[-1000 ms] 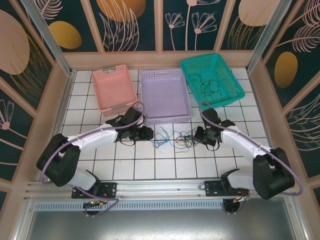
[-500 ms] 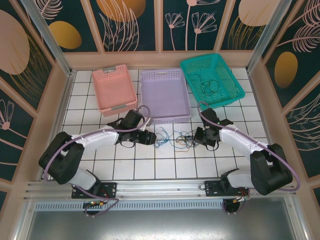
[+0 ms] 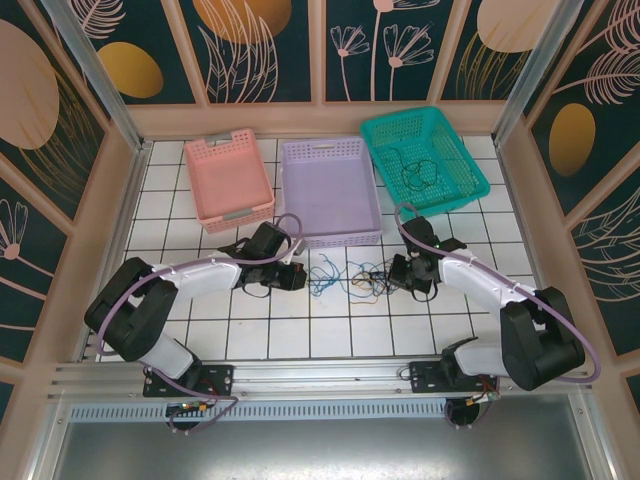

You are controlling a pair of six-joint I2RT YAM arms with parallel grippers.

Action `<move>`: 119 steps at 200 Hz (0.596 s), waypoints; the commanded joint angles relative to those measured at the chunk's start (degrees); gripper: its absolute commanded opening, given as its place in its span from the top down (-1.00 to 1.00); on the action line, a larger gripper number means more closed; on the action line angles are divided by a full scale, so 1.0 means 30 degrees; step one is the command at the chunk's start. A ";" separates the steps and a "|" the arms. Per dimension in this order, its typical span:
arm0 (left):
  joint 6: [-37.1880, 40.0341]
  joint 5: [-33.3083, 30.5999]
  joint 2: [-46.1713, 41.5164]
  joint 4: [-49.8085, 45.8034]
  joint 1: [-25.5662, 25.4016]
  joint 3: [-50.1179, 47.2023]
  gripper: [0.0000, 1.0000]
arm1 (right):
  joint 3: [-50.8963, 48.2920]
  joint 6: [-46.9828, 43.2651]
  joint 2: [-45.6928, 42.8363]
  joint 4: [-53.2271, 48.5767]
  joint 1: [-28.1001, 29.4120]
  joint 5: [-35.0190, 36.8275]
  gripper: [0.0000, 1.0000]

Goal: Untangle the cables

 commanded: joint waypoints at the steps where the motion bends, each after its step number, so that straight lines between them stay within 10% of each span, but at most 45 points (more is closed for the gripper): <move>1: -0.0730 -0.1043 -0.1188 0.0100 -0.0022 -0.0530 1.00 | 0.0195 0.0307 -0.0076 -0.0273 -0.0240 0.0373 1.00; 119: -0.8552 -1.0583 -0.9506 -0.7631 -0.0026 -0.1216 1.00 | 0.0580 0.0884 -0.0735 -0.1494 -0.5084 0.3090 1.00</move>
